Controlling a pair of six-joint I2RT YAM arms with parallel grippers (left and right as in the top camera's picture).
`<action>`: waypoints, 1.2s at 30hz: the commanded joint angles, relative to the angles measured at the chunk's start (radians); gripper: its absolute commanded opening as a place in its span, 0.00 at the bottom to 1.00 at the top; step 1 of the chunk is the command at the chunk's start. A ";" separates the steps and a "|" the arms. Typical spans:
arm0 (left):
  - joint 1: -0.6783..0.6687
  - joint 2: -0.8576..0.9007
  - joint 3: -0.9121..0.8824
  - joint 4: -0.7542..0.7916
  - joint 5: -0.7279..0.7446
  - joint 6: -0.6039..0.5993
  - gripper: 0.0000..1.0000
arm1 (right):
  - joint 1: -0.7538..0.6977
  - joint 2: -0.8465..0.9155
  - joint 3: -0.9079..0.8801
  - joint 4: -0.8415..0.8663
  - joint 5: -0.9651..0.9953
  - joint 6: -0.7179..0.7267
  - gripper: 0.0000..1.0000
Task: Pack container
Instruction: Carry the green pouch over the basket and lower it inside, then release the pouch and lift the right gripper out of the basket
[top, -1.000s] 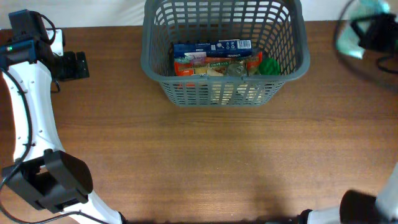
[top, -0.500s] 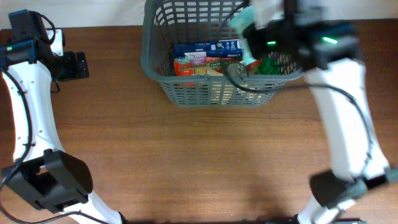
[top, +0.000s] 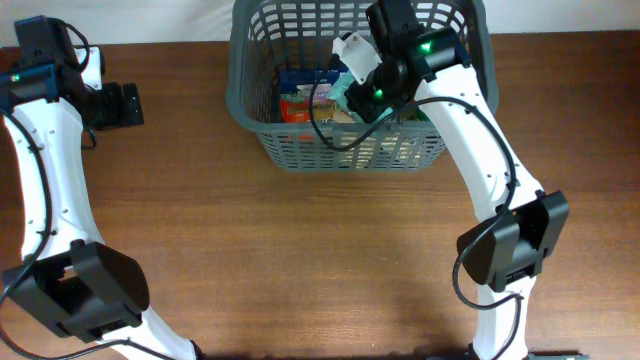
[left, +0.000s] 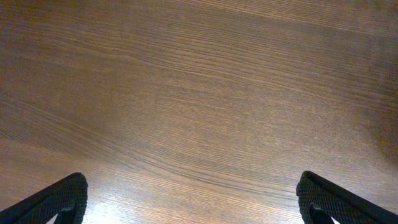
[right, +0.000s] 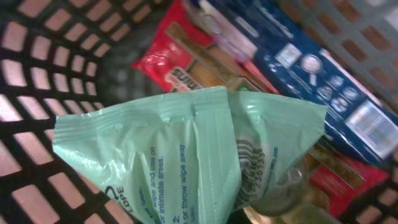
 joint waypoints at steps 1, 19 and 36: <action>0.002 0.002 -0.003 -0.001 0.011 -0.009 0.99 | 0.032 0.016 0.000 -0.023 -0.142 -0.048 0.06; 0.003 0.002 -0.003 -0.001 0.011 -0.009 0.99 | 0.056 0.051 0.000 0.106 -0.145 -0.025 0.12; 0.003 0.002 -0.003 -0.001 0.011 -0.009 0.99 | 0.027 0.080 0.072 0.060 -0.171 0.088 0.91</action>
